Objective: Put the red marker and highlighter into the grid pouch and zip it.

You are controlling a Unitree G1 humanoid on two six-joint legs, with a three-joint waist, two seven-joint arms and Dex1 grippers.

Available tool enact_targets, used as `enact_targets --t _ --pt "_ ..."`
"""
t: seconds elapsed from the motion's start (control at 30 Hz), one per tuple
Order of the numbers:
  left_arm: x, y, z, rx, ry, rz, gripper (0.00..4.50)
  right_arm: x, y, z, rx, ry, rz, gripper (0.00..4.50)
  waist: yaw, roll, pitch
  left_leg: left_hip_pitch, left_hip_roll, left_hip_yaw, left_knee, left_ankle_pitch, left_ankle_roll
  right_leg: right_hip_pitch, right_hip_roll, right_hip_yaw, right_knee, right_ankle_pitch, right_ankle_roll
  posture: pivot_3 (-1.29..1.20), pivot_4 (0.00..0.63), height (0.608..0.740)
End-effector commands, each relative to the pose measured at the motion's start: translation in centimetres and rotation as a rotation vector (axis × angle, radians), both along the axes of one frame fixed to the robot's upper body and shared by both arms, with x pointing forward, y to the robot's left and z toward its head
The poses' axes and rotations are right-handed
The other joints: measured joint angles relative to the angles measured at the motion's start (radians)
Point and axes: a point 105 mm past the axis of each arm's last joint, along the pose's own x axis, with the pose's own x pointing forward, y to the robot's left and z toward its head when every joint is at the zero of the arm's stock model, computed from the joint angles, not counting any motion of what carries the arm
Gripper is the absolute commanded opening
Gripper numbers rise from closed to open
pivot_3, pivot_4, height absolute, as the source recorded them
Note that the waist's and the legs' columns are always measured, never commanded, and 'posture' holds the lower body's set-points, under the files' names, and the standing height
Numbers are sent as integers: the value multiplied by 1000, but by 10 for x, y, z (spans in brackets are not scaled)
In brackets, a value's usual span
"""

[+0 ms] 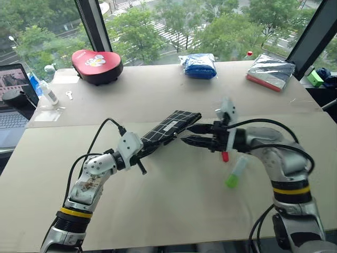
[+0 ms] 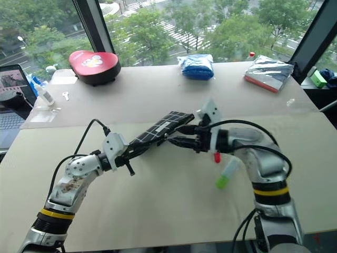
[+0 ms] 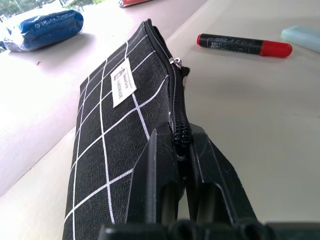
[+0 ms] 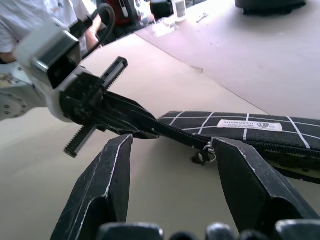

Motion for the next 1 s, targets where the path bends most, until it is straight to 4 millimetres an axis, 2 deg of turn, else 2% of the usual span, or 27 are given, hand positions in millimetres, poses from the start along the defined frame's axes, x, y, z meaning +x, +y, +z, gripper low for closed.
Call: enact_targets --t 0.03,0.07,0.13,0.2,0.3,0.37,0.5,0.57,0.7,0.77,0.87,1.0 --pt "2 2 12 -24 -63 50 0 -2 -43 -2 -104 -38 -229 2855 11 0 0 0 0 0 0 0 0 0 0 0 0 0 0 0 150 740" --pt "3 3 13 -41 -63 69 0 1 -61 -7 -126 -11 -337 2855 14 0 0 0 0 0 0 0 0 0 0 0 0 0 0 0 150 740" --pt "2 3 12 -61 -61 89 0 1 -85 -15 -160 18 -473 2855 17 0 0 0 0 1 1 0 0 0 0 0 0 0 0 0 150 740" --pt "1 2 10 -63 -57 92 0 0 -98 -22 -176 57 -563 2855 17 -1 0 0 0 1 1 0 -1 0 -2 1 0 0 0 0 150 740" --pt "-2 3 6 -50 -51 83 0 -2 -119 -44 -283 110 -701 2855 16 -1 0 0 0 2 0 0 -1 0 -1 1 1 0 0 0 150 740" --pt "-4 2 5 -45 -50 74 0 -4 -126 -47 -292 116 -729 2855 16 -1 0 0 0 2 1 0 -1 0 -1 1 1 0 0 0 150 740" --pt "-8 5 1 -14 -38 15 0 1 -142 -36 -289 87 -815 2855 16 -1 0 0 0 3 1 0 -1 1 -2 2 1 0 0 0 150 740" --pt "-9 6 -1 -2 -34 5 0 2 -149 -29 -269 65 -856 3388 17 -1 0 0 0 3 2 0 0 1 -2 1 1 0 0 0 150 740" --pt "-14 13 -8 25 -12 -16 0 3 -146 -30 -285 64 -854 4447 17 -1 0 1 0 3 2 0 0 1 -1 1 1 0 0 0 150 740" --pt "-18 14 -9 23 -1 -32 0 6 -153 -31 -294 74 -906 4447 14 -1 0 0 0 3 1 0 0 1 -1 1 1 0 0 0 150 740" --pt "-32 11 -19 43 22 -79 0 -12 -158 -49 -323 194 -867 4447 16 -1 0 0 0 3 2 0 0 1 -2 2 0 0 0 0 150 740" --pt "-45 0 -20 3 38 -135 0 -29 -170 -52 -344 260 -928 4447 26 -1 0 0 0 3 1 0 1 1 -2 1 0 0 0 0 150 740"
